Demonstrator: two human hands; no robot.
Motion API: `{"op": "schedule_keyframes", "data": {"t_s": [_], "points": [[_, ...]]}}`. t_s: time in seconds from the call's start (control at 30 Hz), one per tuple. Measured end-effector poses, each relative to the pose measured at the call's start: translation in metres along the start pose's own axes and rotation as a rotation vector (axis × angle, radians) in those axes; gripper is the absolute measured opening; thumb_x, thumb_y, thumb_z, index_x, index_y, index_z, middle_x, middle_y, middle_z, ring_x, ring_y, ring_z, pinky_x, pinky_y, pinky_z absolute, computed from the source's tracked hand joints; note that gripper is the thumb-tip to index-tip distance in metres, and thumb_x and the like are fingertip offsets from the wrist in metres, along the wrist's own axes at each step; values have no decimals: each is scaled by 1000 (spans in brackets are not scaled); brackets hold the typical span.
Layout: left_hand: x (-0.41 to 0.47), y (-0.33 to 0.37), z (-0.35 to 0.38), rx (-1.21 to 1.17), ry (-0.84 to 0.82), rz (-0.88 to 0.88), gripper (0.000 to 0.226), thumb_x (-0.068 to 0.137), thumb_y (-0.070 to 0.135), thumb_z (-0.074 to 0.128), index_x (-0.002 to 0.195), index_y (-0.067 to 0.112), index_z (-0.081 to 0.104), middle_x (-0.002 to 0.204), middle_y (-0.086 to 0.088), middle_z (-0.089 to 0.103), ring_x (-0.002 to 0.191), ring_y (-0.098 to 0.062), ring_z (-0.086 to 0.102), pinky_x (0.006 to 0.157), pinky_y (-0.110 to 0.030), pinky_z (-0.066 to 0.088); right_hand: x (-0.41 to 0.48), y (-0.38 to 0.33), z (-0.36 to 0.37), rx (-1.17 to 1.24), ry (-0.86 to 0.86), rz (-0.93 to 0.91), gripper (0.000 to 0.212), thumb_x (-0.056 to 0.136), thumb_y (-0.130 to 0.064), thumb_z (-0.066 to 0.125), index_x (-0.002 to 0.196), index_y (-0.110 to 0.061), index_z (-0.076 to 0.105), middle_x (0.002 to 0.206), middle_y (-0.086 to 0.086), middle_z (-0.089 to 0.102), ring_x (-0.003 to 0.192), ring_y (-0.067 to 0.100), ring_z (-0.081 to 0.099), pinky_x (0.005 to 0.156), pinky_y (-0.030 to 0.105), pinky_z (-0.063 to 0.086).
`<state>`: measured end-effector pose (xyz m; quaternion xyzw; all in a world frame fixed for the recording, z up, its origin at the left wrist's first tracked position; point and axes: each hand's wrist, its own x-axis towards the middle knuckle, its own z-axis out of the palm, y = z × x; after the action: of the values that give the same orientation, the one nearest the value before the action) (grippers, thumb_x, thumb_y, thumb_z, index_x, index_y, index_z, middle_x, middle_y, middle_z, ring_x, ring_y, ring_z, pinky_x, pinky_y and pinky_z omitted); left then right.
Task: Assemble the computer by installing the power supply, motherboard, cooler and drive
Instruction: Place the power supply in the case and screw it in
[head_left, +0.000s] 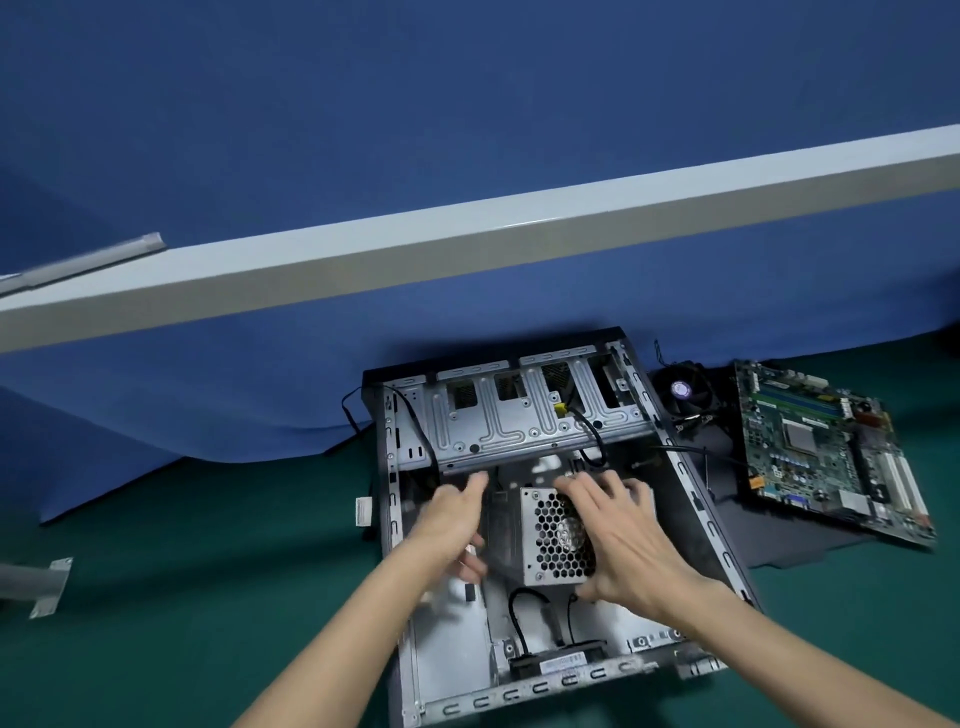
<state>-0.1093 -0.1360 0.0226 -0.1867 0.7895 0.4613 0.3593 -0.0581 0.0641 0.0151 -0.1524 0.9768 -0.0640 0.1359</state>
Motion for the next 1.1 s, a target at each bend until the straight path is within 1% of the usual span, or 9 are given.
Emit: {"op": "schedule_keyframes", "data": {"t_s": [0.1,0.23,0.4,0.5,0.57,0.7,0.83,1.0,1.1], "points": [[-6,11,8,-294,-221,-251,71,67,75,64,100,13,49,94,-20,65,58,-33,70,54,-45,57,-15,-5,-9,-8,56,-38,107,66,-52,77,148,-22,14,139,-7,28,124,18,26,109,41,16],[-17,21,17,-359,-232,-281,52,58,48,83,91,14,63,58,-6,70,51,-23,69,55,-47,56,-37,-9,-8,99,231,-87,113,48,-47,88,139,-18,27,133,1,47,114,23,43,99,45,30],[-31,37,24,-286,-203,-284,54,61,44,80,103,15,62,67,-5,72,61,-23,71,52,-43,55,-53,-8,2,244,446,-51,113,40,-51,90,129,-7,36,119,13,57,106,29,58,85,50,49],[-42,50,26,-253,-92,-248,75,62,41,79,125,17,46,95,-10,70,81,-27,67,57,-44,56,-54,-11,2,377,368,-12,112,52,-68,78,136,-4,41,130,10,48,119,23,47,97,45,42],[-44,53,26,-211,20,-189,87,60,40,80,129,23,31,110,-14,60,91,-31,62,60,-45,55,-55,-12,-1,563,253,20,110,56,-76,70,142,-17,35,138,-7,36,127,8,35,105,33,32],[-50,56,14,113,136,-55,106,53,44,82,139,32,21,130,-18,38,103,-32,54,76,-37,56,-55,1,-6,895,159,97,51,89,-67,40,128,-37,54,127,-23,51,121,-4,45,102,27,38],[-67,65,-6,597,142,127,117,41,52,82,141,33,24,138,-18,25,85,-21,53,50,-26,44,-38,16,-3,958,135,324,54,95,-56,35,104,-16,69,101,1,71,97,14,63,90,36,47],[-83,68,-22,1042,112,363,94,42,52,82,120,40,32,108,0,30,88,-22,50,68,-32,39,-6,14,4,1177,91,577,54,98,-49,40,110,-3,65,92,6,69,79,15,59,77,34,47],[-85,69,-25,1147,91,422,98,45,48,83,125,41,27,107,1,23,91,-22,47,67,-33,37,13,2,2,1462,-94,719,64,91,-63,42,114,-5,57,107,10,66,95,24,64,88,40,51]]}}
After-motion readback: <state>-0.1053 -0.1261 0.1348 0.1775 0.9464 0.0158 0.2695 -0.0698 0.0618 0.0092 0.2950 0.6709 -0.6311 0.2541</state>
